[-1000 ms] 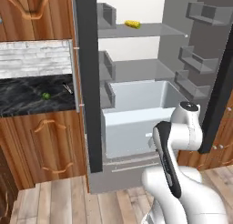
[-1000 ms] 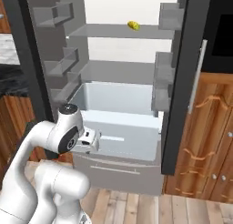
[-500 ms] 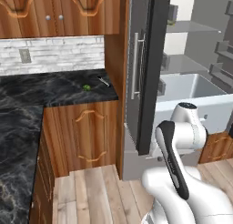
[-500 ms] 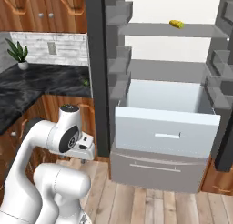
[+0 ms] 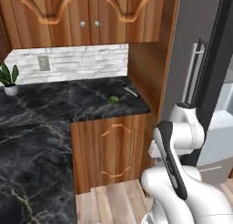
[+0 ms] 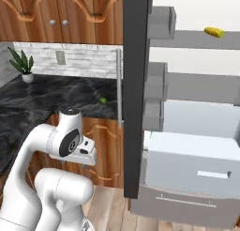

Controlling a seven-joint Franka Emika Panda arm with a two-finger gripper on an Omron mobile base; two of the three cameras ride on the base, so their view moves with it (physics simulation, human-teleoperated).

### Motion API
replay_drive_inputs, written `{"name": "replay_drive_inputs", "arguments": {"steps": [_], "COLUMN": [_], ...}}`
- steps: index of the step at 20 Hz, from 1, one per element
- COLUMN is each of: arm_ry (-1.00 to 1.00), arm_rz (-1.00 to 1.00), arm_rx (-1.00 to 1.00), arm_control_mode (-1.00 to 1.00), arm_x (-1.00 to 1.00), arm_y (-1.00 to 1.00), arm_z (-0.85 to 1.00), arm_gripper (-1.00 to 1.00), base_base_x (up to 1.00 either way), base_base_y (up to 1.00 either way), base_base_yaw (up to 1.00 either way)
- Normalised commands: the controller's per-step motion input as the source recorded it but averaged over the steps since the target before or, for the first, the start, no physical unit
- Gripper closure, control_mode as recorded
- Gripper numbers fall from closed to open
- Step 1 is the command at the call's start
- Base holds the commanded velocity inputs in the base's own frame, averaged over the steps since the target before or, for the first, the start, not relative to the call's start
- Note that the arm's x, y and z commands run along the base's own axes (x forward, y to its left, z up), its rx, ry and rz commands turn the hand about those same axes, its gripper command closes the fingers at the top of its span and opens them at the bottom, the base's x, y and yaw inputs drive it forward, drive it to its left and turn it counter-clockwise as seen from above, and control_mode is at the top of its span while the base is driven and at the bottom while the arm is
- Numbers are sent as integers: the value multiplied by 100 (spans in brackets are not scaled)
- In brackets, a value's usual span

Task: Place the lime and avocado inside the fridge drawer. Close the drawer after placing the vegetables.

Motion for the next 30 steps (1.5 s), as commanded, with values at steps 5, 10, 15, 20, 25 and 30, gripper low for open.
{"name": "replay_drive_inputs", "arguments": {"steps": [5,10,15,20,25,30], "arm_ry": [0,0,0,7,9,12], "arm_rz": [0,0,4,11,4,0], "arm_rx": [0,0,0,-9,-18,-21], "arm_control_mode": [100,100,-100,-100,-100,-100], "arm_x": [0,0,32,100,93,75], "arm_y": [0,0,18,52,38,-1], "arm_z": [0,0,0,2,14,43], "arm_gripper": [-100,-100,-100,-100,-100,-100], "base_base_x": [100,85,31,0,0,0], "base_base_y": [15,3,27,0,0,0], "base_base_yaw": [2,5,5,0,0,0]}}
